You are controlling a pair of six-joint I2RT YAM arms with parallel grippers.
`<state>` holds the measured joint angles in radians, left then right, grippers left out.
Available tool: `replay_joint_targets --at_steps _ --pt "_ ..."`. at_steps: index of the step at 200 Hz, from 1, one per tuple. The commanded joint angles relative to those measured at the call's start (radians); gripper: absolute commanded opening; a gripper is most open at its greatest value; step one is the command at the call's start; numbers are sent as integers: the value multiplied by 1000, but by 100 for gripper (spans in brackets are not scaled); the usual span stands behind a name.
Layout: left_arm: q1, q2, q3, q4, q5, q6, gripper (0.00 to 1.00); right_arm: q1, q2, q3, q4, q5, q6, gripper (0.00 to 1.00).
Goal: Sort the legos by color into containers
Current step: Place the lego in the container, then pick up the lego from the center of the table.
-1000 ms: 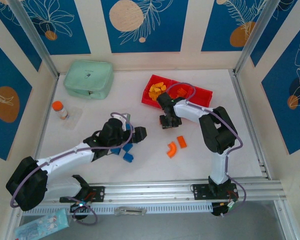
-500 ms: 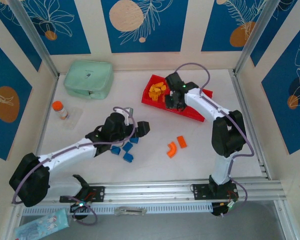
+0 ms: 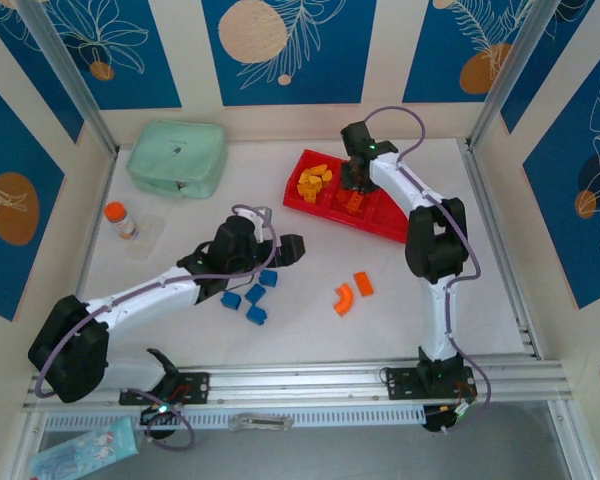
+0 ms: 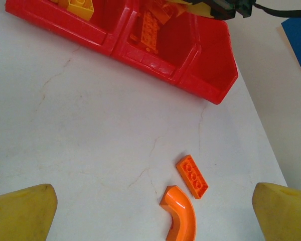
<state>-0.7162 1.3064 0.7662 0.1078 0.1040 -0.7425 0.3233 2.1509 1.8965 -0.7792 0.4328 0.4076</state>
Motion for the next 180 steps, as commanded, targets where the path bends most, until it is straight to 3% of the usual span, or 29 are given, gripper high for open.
replay_joint_targets --at_steps 1,49,106,180 --pt "13 -2 33 -2 23 21 99 6 -33 32 -23 -7 11 46" --pt "12 -26 26 -14 44 20 99 65 -200 -109 8 -1 17 56" --pt "6 -97 -32 -69 92 24 99 122 -486 -497 96 -93 112 65" --pt "-67 -114 -114 -23 122 6 99 219 -626 -778 -15 -99 182 73"
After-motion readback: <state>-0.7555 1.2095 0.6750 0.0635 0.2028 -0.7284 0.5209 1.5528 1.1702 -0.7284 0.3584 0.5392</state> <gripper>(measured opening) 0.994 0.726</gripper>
